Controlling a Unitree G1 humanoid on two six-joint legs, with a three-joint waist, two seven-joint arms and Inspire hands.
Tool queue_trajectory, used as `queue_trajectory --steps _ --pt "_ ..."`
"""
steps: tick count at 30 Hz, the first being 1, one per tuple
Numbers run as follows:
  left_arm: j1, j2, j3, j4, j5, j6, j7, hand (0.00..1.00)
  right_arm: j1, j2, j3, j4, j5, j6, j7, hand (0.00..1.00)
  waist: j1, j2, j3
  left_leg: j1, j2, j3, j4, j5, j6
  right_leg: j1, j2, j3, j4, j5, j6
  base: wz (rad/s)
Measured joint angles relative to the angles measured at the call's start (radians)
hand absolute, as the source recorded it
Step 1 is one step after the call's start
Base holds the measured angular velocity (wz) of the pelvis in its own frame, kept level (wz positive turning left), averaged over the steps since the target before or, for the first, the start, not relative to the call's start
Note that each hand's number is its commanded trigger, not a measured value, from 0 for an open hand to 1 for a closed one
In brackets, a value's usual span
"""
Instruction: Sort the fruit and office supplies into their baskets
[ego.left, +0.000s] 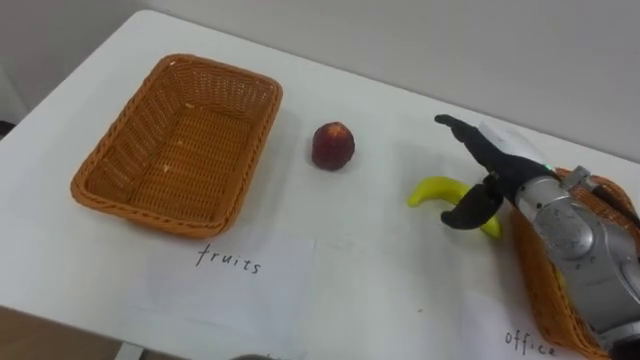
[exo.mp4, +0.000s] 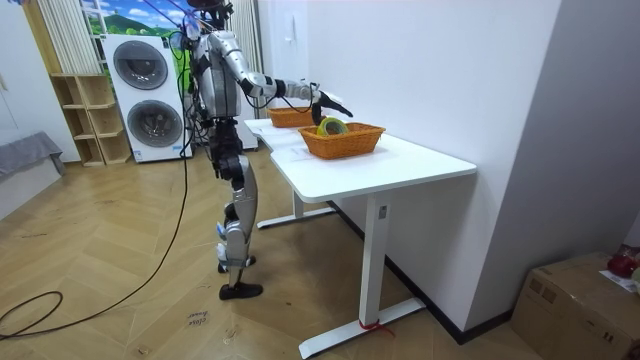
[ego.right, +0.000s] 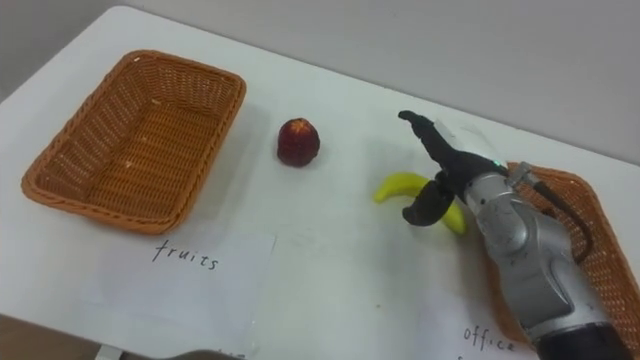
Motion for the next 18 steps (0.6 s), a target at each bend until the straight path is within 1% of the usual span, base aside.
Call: queue_trajectory --steps 4,6,9,18 --pt "0.000 0.000 -0.001 -0.007 0.000 0.003 -0.006 0.00 0.000 0.000 0.006 0.008 -0.008 0.015 0.008 0.00 0.000 0.010 0.0011 0.006 -0.001 -0.003 -0.001 0.000 0.000 0.006 0.000 0.000 -0.001 0.000 0.000 0.00" --pt "0.000 0.000 -0.003 -0.007 0.000 0.003 -0.007 0.00 0.000 0.000 0.021 0.024 -0.028 0.019 0.010 0.00 0.001 0.014 0.0033 0.013 -0.001 -0.002 -0.005 0.000 0.000 0.010 0.000 0.002 0.000 0.000 0.000 0.00" --pt "0.002 0.000 -0.007 -0.006 0.000 0.003 -0.011 0.00 0.000 0.000 0.043 0.050 -0.038 0.019 0.021 0.00 0.001 0.016 0.0038 0.014 -0.001 -0.002 -0.007 0.001 -0.001 0.011 0.000 0.002 0.000 0.000 0.000 0.00" --pt "0.003 0.000 -0.037 0.014 0.001 0.003 -0.011 0.00 -0.001 0.000 0.043 0.122 -0.021 0.018 0.021 0.00 0.004 0.016 0.0027 0.012 -0.001 -0.003 -0.007 0.001 -0.001 0.008 0.000 0.000 0.000 0.000 0.000 0.00"
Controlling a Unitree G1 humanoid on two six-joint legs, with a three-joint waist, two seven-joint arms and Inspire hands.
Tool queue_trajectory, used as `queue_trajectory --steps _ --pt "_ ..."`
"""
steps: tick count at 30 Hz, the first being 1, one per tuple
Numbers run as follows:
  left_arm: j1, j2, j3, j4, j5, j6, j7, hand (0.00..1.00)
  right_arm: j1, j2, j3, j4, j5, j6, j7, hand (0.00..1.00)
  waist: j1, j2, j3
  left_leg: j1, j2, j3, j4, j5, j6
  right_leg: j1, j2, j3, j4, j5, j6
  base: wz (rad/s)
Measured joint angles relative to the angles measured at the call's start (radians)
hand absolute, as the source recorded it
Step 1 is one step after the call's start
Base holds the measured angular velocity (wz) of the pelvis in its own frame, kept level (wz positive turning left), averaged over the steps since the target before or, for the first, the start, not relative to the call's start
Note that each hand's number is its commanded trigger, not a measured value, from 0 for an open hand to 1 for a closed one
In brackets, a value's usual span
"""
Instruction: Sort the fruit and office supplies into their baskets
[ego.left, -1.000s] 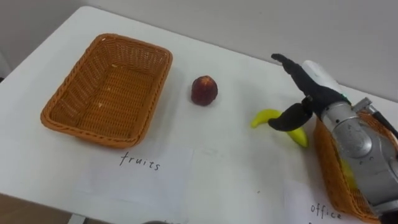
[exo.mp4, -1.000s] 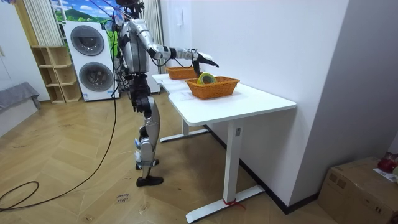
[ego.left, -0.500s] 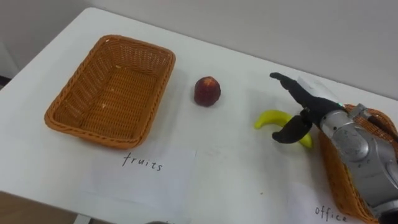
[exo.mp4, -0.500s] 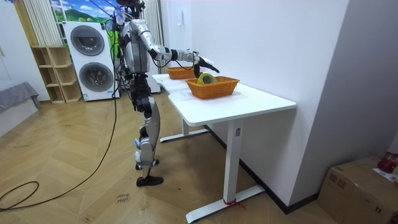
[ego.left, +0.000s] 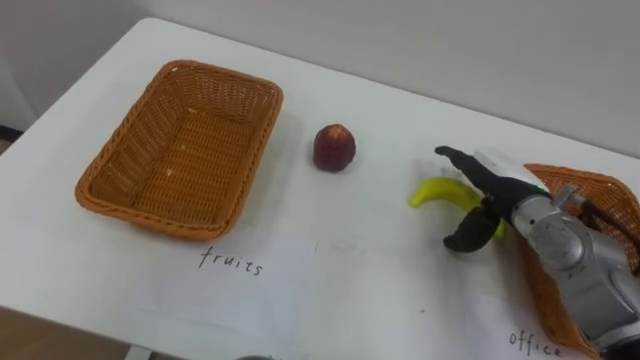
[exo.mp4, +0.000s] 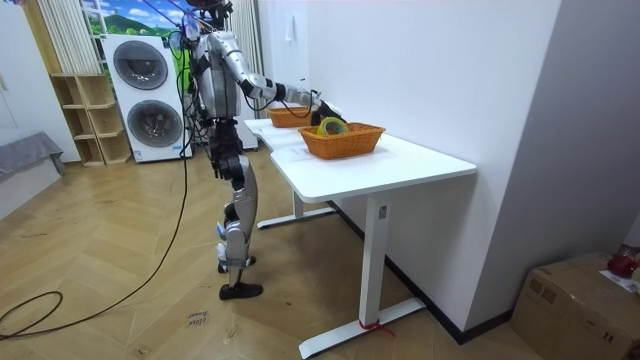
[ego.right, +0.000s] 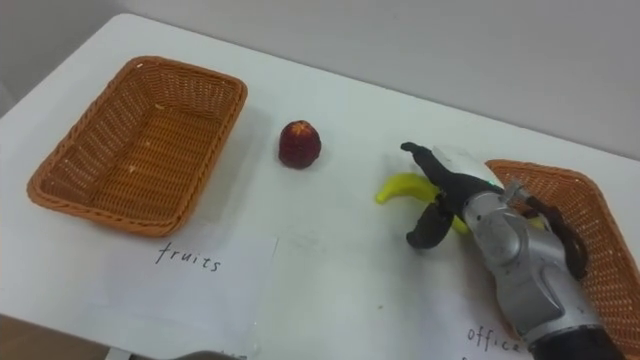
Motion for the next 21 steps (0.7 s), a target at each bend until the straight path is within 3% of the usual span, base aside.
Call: queue_trajectory --steps 10,21 --pt "-0.003 0.000 0.000 -0.005 0.001 0.016 0.000 0.00 -0.038 0.000 -0.001 0.073 0.049 0.002 0.000 0.00 0.000 -0.004 -0.0066 0.000 0.000 0.000 0.000 0.000 0.000 0.000 0.000 0.000 -0.001 0.000 0.000 0.00" --pt "-0.002 0.000 0.000 -0.005 0.002 0.031 0.003 0.00 -0.038 0.000 0.000 0.094 0.068 0.002 -0.001 0.00 0.002 -0.002 -0.0060 0.001 -0.008 -0.008 0.000 0.001 -0.001 0.004 0.000 -0.005 -0.001 0.000 0.000 0.00"
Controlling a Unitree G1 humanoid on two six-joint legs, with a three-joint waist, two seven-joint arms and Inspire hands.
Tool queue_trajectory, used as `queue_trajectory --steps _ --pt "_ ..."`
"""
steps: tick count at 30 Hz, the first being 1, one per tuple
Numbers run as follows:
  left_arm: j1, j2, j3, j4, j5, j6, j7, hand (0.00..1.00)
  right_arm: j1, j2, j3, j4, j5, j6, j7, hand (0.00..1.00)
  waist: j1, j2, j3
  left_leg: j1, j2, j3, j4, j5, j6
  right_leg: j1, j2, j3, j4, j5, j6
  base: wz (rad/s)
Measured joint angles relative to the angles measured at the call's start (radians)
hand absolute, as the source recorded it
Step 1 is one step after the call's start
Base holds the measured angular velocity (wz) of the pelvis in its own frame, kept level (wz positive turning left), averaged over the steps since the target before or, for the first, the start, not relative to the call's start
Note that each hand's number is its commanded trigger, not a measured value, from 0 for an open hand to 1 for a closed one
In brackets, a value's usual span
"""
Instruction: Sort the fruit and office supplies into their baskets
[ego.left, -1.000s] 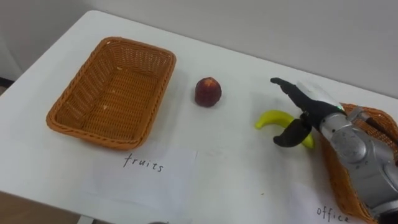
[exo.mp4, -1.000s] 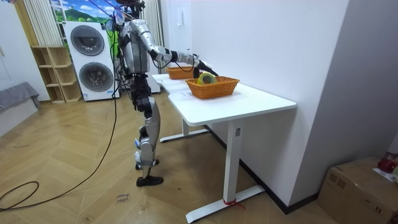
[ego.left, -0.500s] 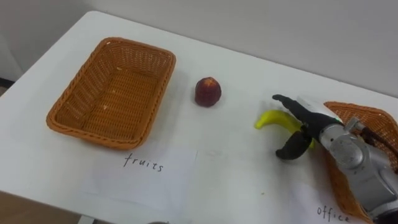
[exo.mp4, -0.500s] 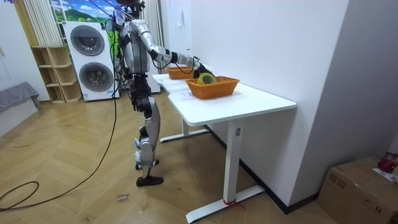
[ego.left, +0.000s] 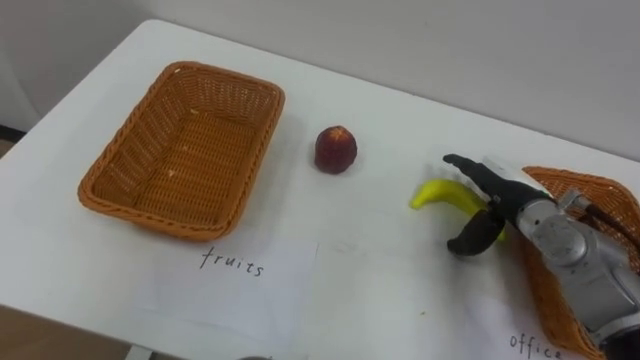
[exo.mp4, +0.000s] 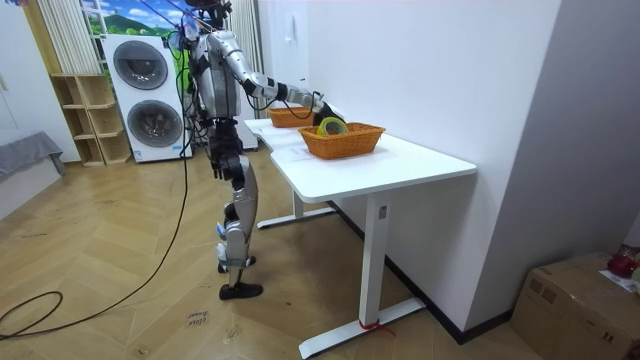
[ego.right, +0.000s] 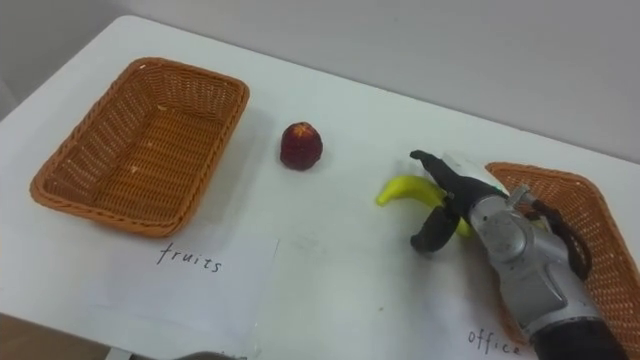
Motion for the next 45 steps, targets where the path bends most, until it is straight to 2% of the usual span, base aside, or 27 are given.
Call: queue_trajectory --steps 12,21,32,38,43,45 --pt "-0.002 0.000 -0.001 -0.001 -0.002 0.007 -0.003 0.00 -0.016 0.000 0.003 0.041 0.084 0.009 0.003 0.00 0.004 0.001 0.0007 0.003 0.001 -0.001 0.001 0.000 0.000 0.003 -0.001 0.004 0.000 0.000 0.000 0.00" --pt "-0.005 0.000 -0.005 -0.010 -0.001 0.006 -0.002 0.00 -0.044 -0.003 0.003 0.062 0.087 0.012 0.078 0.00 0.011 0.003 0.0027 0.001 -0.002 -0.021 0.005 0.000 0.000 0.011 -0.001 -0.021 -0.001 0.000 0.000 0.05" --pt "-0.003 0.000 -0.004 -0.010 -0.001 0.006 -0.002 0.00 -0.033 -0.009 0.003 0.054 0.076 0.020 0.130 0.00 0.015 0.005 0.0037 0.006 -0.003 -0.023 0.010 0.000 -0.001 0.017 -0.001 -0.019 -0.001 0.000 0.000 0.00" --pt "-0.003 0.002 -0.041 -0.010 -0.001 0.005 0.007 0.00 -0.024 -0.009 0.003 0.055 0.076 0.020 0.152 0.00 0.014 0.008 0.0040 0.006 -0.004 -0.022 0.009 0.000 -0.001 0.021 -0.001 -0.019 -0.001 0.000 0.000 0.00" --pt "0.001 0.002 -0.042 -0.010 -0.001 0.005 0.010 0.00 -0.022 -0.009 0.003 0.055 0.076 0.020 0.160 0.00 0.015 0.013 0.0052 0.016 -0.003 -0.020 0.006 0.001 -0.001 0.026 -0.002 -0.018 -0.001 0.000 -0.001 -0.01" --pt "0.003 0.002 -0.041 -0.010 -0.001 0.005 0.010 0.00 -0.022 -0.009 0.003 0.055 0.074 0.020 0.173 0.00 0.015 0.011 0.0034 0.016 -0.003 -0.019 0.005 0.001 -0.001 0.026 -0.001 -0.018 -0.001 0.000 -0.001 0.00"
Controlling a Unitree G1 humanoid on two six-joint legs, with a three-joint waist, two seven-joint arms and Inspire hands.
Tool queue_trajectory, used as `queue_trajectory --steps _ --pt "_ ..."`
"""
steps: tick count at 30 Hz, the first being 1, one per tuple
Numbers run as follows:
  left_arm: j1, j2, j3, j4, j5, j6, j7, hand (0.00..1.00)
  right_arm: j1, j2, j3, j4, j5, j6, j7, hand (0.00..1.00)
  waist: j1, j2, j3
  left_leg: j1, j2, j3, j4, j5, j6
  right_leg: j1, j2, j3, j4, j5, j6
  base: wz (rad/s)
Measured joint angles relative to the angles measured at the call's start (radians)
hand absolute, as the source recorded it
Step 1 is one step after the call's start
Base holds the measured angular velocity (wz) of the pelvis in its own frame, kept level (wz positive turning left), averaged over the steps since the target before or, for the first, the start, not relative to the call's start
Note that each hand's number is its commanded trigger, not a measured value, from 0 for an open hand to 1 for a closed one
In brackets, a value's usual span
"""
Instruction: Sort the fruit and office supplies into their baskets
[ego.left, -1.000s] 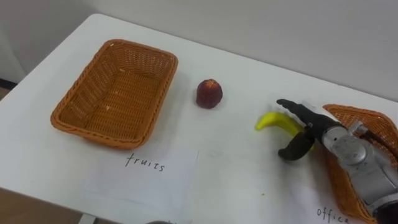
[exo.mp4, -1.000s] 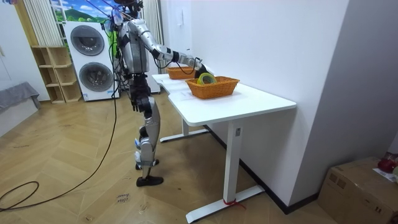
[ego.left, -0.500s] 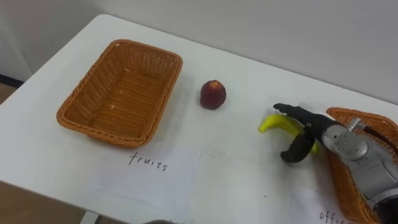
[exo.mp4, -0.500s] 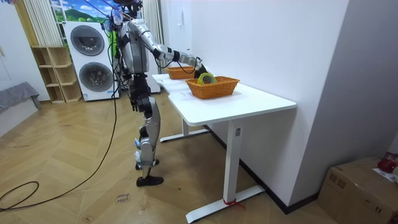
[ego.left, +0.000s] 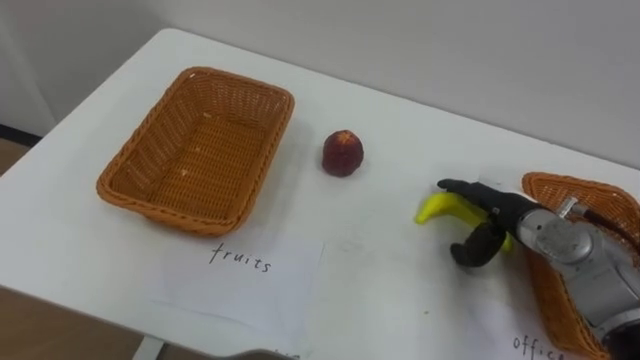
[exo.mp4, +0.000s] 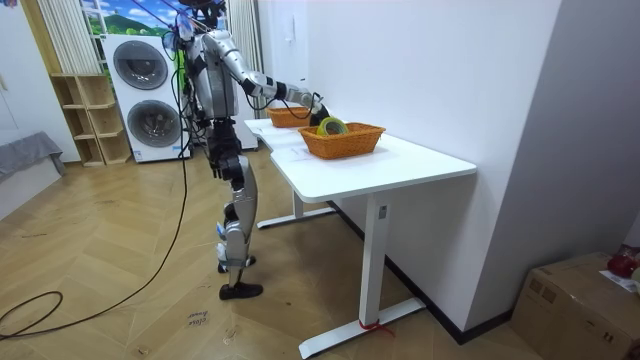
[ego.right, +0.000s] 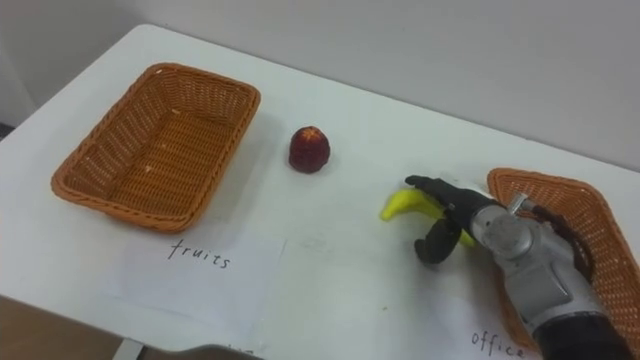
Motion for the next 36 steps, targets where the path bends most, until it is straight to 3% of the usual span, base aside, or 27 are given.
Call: queue_trajectory --steps 5,25,26,27,29,36 --pt "-0.005 0.004 0.003 0.009 0.000 0.000 -0.003 0.00 0.001 -0.001 0.021 0.003 0.004 0.001 0.023 0.00 0.005 -0.013 -0.0089 0.007 0.000 -0.003 0.003 0.001 -0.001 0.003 0.000 -0.004 -0.001 0.000 0.000 0.00" --pt "-0.015 0.005 0.003 0.020 0.014 -0.002 -0.030 0.00 0.001 -0.001 0.029 0.002 0.003 0.001 0.052 0.00 0.009 -0.023 -0.0039 0.003 0.000 -0.005 0.000 0.000 0.000 0.005 -0.001 -0.006 0.000 0.000 0.000 0.00" --pt "-0.016 0.005 0.004 0.020 0.019 -0.002 -0.032 0.00 0.001 -0.001 0.029 0.002 0.003 0.001 0.053 0.07 0.009 -0.023 -0.0039 0.003 0.000 -0.005 0.000 0.000 0.000 0.005 -0.001 -0.006 0.000 0.000 0.000 0.00" --pt "-0.018 0.005 0.008 0.020 0.019 -0.002 -0.038 0.00 0.001 -0.001 0.029 0.002 0.003 0.001 0.053 0.60 0.008 -0.023 -0.0039 0.003 0.000 -0.005 0.000 0.000 0.000 0.004 -0.001 -0.006 0.000 0.000 0.000 0.00" --pt "-0.018 0.005 0.014 0.019 0.019 -0.002 -0.039 0.00 0.001 -0.001 0.029 0.003 0.003 0.001 0.055 1.00 0.009 -0.023 -0.0039 0.004 0.000 -0.006 0.000 0.000 0.000 0.003 -0.001 -0.006 -0.001 0.000 0.000 0.00" --pt "-0.022 0.006 0.022 0.019 0.020 -0.007 -0.038 0.00 -0.006 -0.004 -0.013 0.003 0.000 0.000 0.043 1.00 0.018 -0.024 -0.0045 0.009 -0.001 -0.006 -0.003 0.000 0.000 0.003 0.000 -0.005 -0.001 0.000 0.000 0.00"
